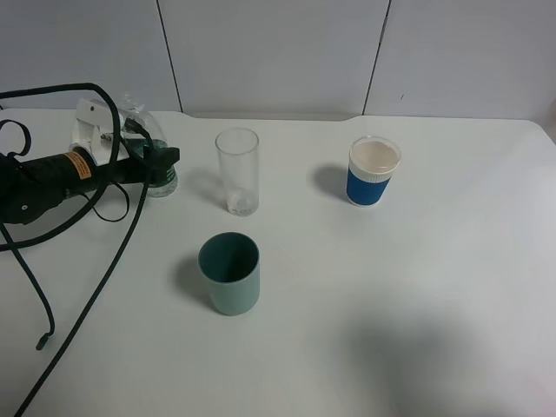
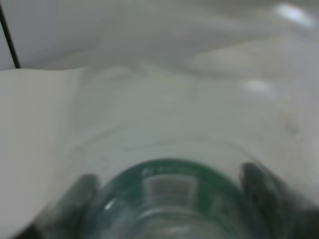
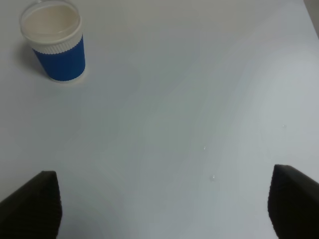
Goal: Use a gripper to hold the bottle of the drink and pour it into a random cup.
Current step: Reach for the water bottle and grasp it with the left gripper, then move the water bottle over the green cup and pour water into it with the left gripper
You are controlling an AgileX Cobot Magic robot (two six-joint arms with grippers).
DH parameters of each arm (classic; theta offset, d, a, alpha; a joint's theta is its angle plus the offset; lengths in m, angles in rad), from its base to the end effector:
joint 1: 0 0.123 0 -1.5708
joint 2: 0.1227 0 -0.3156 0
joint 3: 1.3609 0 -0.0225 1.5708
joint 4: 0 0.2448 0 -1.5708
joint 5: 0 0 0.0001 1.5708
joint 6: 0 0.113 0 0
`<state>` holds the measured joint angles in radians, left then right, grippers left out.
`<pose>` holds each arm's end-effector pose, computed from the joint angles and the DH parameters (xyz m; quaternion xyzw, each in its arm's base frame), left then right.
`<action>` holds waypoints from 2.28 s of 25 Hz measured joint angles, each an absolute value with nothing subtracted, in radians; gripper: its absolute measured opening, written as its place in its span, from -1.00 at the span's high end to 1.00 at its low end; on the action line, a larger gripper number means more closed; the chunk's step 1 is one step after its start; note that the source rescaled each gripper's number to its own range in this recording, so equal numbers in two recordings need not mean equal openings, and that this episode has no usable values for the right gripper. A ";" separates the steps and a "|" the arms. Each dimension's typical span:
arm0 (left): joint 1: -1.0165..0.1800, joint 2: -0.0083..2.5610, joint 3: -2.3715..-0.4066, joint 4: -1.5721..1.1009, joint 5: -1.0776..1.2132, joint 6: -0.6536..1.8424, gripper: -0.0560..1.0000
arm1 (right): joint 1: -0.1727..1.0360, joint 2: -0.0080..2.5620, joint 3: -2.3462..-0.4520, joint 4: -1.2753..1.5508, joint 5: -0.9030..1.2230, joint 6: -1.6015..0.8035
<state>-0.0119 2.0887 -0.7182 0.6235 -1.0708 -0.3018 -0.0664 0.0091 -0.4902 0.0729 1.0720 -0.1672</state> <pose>0.3715 -0.0623 0.1184 0.1736 0.7738 -0.2090 0.5722 -0.0194 0.0085 0.2608 -0.0446 0.8593 -0.0231 0.5090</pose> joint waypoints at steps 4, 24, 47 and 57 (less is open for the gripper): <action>-0.012 2.089 -0.718 0.634 -1.070 -0.313 0.86 | -0.066 0.009 -0.490 0.073 1.072 -0.167; -0.012 1.993 -0.717 0.679 -0.961 -0.320 0.86 | -0.066 0.009 -0.490 0.073 1.072 -0.167; -0.012 1.654 -0.634 0.702 -0.782 -0.225 0.86 | -0.066 0.009 -0.490 0.073 1.072 -0.167; -0.012 1.572 -0.524 0.624 -0.807 -0.044 0.86 | -0.066 0.009 -0.490 0.073 1.072 -0.167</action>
<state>-0.0119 1.5720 -0.5240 0.6240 -0.8069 -0.0440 -0.0664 0.0091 -0.4902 0.0729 1.0720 -0.1672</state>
